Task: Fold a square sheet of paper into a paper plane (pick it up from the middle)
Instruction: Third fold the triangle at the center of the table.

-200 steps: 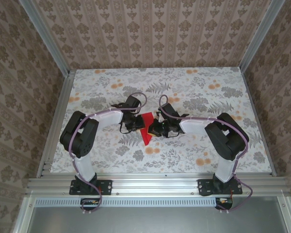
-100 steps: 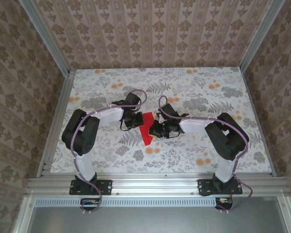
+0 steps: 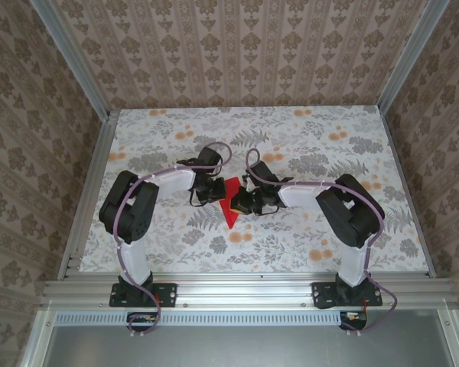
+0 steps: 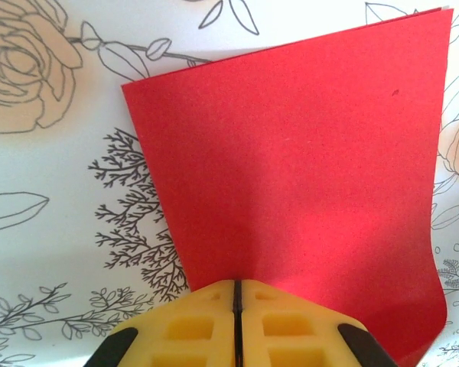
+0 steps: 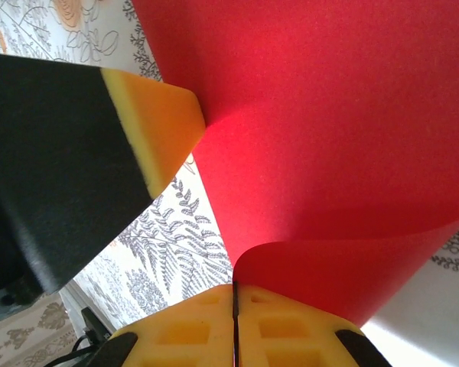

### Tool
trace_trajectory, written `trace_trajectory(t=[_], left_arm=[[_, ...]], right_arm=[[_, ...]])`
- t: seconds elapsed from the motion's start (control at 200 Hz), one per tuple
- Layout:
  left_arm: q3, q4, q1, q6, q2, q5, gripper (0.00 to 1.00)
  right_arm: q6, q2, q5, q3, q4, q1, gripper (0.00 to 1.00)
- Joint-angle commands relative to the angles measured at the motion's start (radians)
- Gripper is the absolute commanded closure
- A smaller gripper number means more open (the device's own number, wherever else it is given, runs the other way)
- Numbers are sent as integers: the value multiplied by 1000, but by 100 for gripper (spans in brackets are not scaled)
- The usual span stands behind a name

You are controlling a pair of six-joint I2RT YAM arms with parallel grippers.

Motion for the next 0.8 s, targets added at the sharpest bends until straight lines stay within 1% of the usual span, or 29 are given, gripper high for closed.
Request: trace_trajectory(t=[0.0,0.23,0.795], left_arm=[[-7,-40,-5,25,26,-15,90],[-11,-37,-9,24,31,-15,90],[-8,-35,-19,25,40,-12,90]], right_arm=[[17,24,-4,32,17,6,91],[31,45,18,42,25,7,90],[31,80,22,60,37,7,90]])
